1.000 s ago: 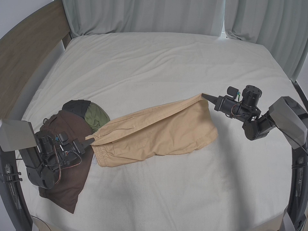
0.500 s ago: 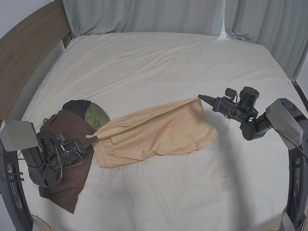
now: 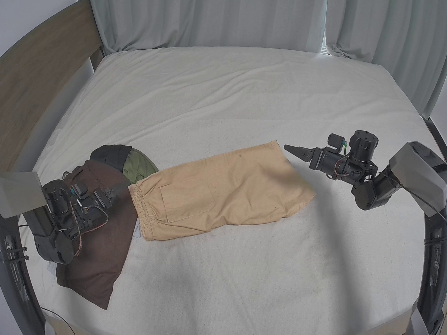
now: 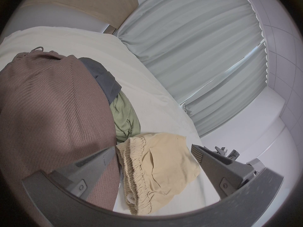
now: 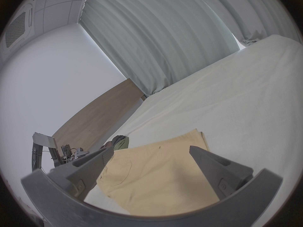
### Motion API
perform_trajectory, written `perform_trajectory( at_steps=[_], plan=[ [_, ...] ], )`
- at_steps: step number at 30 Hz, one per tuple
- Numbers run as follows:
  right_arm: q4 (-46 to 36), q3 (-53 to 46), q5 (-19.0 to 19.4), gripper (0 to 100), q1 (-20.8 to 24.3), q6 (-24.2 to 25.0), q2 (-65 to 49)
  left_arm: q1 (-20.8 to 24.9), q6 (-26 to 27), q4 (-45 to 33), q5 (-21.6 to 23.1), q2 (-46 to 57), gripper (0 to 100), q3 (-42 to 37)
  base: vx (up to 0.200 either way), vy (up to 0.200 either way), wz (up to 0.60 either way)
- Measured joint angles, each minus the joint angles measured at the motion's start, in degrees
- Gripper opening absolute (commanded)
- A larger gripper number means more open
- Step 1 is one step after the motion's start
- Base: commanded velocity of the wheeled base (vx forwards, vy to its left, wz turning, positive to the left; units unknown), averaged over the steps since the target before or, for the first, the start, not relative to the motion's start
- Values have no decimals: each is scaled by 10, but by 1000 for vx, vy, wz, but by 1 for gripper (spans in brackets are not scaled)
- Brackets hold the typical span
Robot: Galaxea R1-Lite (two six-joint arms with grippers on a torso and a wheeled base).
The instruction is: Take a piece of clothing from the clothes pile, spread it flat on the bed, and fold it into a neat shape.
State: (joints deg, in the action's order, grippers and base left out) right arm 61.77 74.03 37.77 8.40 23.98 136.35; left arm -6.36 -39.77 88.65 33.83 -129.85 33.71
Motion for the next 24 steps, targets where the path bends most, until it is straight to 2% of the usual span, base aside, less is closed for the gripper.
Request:
perform_trajectory(
  at_steps=[6,12,19,24],
  plan=[
    [4,-66,-7,100,11,0,-38,1,4,0,1,16,100,-7,0,0,0],
    [20,-145,-58,100,19,1,-70,5,27,0,2,32,100,-20,0,0,0],
    [149,-257,-83,100,24,5,-88,19,61,0,1,58,100,-38,0,0,0],
    [206,-333,-99,100,25,4,-92,34,100,0,1,82,100,-57,0,0,0]
  ],
)
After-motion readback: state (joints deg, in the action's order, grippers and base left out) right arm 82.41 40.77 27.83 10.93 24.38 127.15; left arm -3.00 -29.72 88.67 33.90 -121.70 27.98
